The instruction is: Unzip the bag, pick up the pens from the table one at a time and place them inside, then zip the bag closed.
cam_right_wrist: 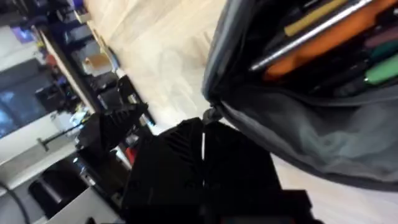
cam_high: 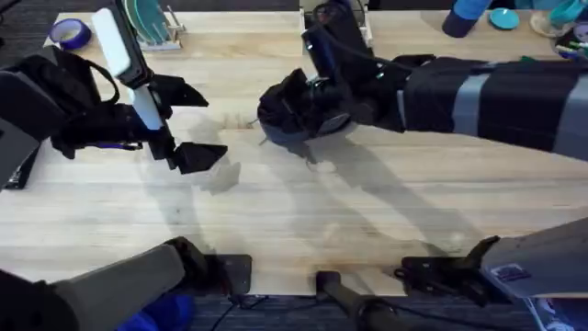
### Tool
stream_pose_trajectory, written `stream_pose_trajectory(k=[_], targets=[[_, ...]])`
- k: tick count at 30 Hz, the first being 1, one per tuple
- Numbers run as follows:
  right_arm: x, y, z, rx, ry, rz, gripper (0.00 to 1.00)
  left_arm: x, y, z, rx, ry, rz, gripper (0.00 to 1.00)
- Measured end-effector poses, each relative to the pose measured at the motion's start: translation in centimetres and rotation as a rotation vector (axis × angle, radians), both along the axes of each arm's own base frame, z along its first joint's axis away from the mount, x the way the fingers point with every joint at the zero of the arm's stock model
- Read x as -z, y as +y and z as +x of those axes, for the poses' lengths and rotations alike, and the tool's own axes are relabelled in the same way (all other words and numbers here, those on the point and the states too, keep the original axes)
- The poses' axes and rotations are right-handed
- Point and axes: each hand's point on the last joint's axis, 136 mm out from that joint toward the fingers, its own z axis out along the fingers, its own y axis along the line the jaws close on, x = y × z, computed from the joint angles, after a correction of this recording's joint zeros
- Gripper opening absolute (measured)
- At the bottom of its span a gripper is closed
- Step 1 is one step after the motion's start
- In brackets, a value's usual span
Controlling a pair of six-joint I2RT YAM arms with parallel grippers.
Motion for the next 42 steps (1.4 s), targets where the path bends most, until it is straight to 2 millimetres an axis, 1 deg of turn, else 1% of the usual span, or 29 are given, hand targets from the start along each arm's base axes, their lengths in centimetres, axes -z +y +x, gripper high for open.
stream_pose_trajectory(k=[11,16,28,33,42], targets=[[-1.4,-0.8,0.2,-0.094,0.045,0.114,0.033,0.0,0.0,0.0,0.0,0.0,0.0,0.993],[-2.1,-0.9,0.5,-0.128,0.024,0.149,0.032,0.0,0.0,0.0,0.0,0.0,0.0,0.993],[-2.5,-1.7,0.7,-0.217,-0.045,0.163,0.033,0.0,0.0,0.0,0.0,0.001,0.003,0.993],[-2.6,-2.1,0.9,-0.234,-0.064,0.167,0.032,0.0,0.0,0.0,0.0,0.002,0.003,0.993],[-2.7,-2.1,0.8,-0.242,-0.069,0.17,0.031,0.0,0.0,0.0,0.0,0.001,0.002,0.993]])
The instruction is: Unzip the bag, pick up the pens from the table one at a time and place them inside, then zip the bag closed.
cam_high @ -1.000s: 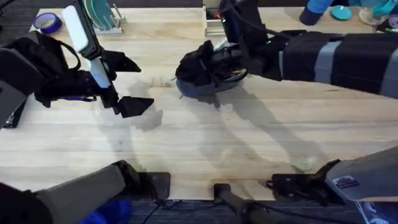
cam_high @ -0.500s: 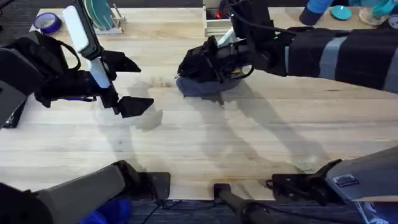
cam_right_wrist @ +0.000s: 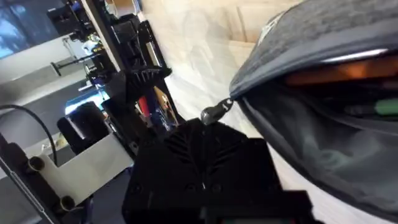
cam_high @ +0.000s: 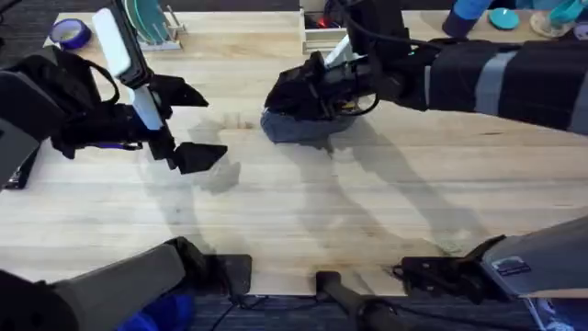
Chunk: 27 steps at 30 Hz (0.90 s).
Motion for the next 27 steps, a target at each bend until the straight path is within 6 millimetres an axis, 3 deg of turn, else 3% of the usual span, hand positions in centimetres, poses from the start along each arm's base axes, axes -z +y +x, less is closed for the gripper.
stream_pose_trajectory(k=[13,22,27], targets=[[0.0,0.0,0.0,-0.006,-0.005,0.001,0.03,-0.4,-0.7,0.1,0.008,-0.005,-0.065,0.995],[0.0,0.0,-0.1,-0.006,-0.005,0.001,0.033,2.4,-1.5,1.6,0.083,-0.012,-0.218,0.995],[0.0,0.0,-0.1,-0.006,-0.005,0.001,0.033,3.5,-3.2,2.0,0.17,-0.039,-0.23,0.996]])
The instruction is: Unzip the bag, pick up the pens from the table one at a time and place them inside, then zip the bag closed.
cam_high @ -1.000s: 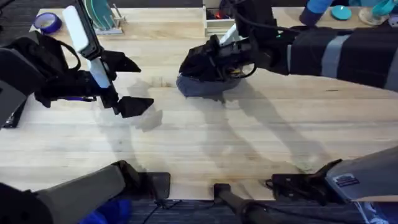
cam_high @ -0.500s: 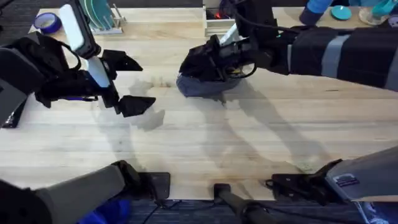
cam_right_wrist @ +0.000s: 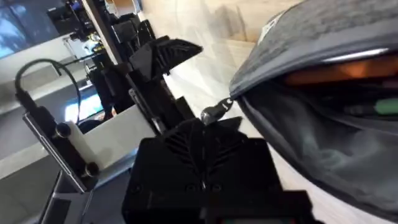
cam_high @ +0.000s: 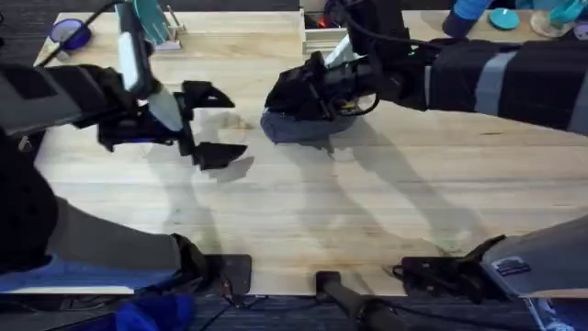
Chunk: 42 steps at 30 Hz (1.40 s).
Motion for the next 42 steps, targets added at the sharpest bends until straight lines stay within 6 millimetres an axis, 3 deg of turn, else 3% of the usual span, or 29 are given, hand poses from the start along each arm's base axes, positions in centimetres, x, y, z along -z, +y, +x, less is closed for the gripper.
stream_pose_trajectory(k=[5,11,19,24,37,40,42], targets=[[0.0,0.0,0.0,0.0,0.0,0.0,0.032,0.4,-2.5,1.1,0.092,-0.083,0.02,0.996],[0.0,0.0,0.0,0.0,0.0,0.0,0.032,0.0,-3.5,2.9,0.085,-0.114,0.013,0.997],[0.0,0.0,0.0,0.0,0.0,0.0,0.031,0.4,-5.3,3.1,0.094,-0.043,-0.082,0.997],[0.0,0.0,0.0,0.0,-0.001,0.0,0.031,1.0,-5.6,3.0,0.091,0.002,-0.133,0.996],[0.0,0.0,0.0,-0.002,-0.003,0.0,0.033,0.4,-5.8,3.0,0.097,-0.002,-0.175,0.995],[0.0,0.0,0.0,-0.002,-0.002,-0.001,0.032,0.3,-5.8,3.0,0.096,0.001,-0.178,0.893],[0.0,0.0,0.0,-0.002,-0.003,-0.001,0.033,0.3,-5.8,3.0,0.094,0.004,-0.18,0.686]])
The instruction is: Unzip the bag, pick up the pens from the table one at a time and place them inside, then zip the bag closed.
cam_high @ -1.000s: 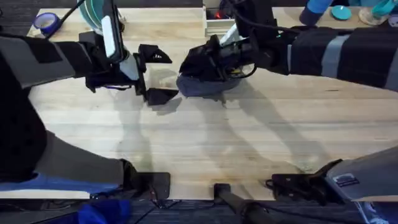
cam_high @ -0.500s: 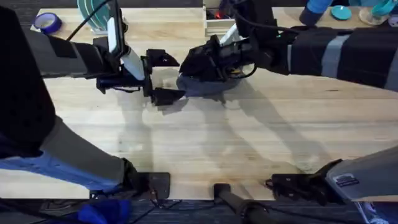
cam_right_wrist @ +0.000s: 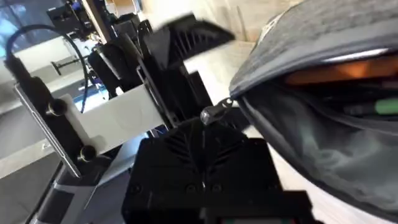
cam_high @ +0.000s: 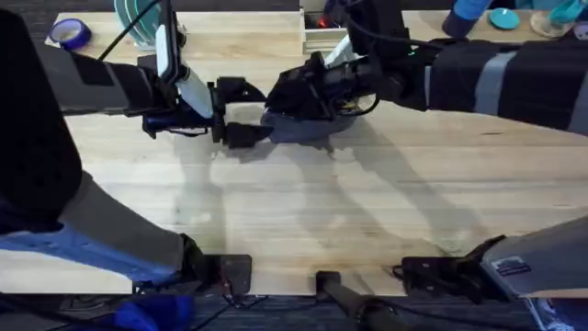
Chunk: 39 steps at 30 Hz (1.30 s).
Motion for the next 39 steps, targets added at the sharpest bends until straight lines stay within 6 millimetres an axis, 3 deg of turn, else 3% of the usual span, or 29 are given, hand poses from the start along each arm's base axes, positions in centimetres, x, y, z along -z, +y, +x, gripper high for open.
stream_pose_trajectory(k=[4,5,21,39], targets=[[0.0,0.0,0.0,0.0,0.0,0.0,0.031,0.0,0.0,0.0,0.0,0.0,0.0,0.092],[0.0,0.0,0.0,0.0,0.0,0.0,0.031,0.0,0.0,0.0,0.0,0.0,0.001,0.056],[0.0,-0.1,0.1,-0.003,-0.011,-0.001,0.033,0.0,0.0,0.0,-0.001,0.001,0.001,0.044],[-0.4,-2.2,1.7,0.014,-0.025,0.023,0.033,0.0,0.0,0.0,-0.001,0.002,0.001,0.043]])
